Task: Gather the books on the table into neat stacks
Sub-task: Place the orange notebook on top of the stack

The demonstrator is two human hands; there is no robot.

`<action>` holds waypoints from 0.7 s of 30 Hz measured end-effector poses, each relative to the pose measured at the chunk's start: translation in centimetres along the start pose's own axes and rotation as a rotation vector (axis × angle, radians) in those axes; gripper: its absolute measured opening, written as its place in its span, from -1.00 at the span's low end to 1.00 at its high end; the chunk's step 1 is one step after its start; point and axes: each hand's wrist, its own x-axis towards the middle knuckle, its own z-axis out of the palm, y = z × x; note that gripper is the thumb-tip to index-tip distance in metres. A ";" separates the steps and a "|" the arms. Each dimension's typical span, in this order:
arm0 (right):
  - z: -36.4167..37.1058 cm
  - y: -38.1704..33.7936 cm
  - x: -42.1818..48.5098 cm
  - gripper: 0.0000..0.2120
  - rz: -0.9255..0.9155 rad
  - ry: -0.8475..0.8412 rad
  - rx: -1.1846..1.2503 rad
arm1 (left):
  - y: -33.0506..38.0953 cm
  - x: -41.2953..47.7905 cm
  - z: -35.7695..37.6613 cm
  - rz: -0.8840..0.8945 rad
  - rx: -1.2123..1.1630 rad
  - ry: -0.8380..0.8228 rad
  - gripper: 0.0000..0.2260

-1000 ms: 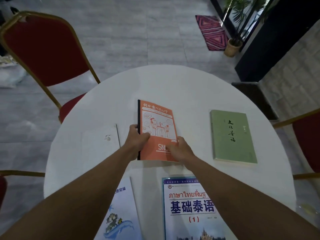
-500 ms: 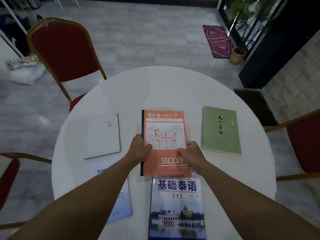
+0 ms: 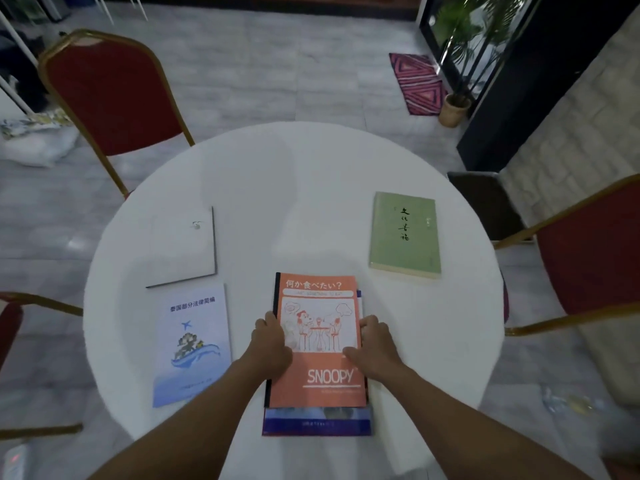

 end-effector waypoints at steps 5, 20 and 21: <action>1.0 1.1 -0.7 -0.50 -0.008 0.017 -0.050 | -0.2 -0.9 0.6 0.012 0.122 0.001 -0.56; 1.9 1.8 -0.3 -0.42 0.019 -0.046 -0.042 | -0.6 -0.4 1.7 -0.083 0.121 0.011 -0.52; 1.9 1.7 -0.1 -0.43 0.028 -0.044 -0.032 | -0.5 -0.3 1.7 -0.093 0.112 0.008 -0.52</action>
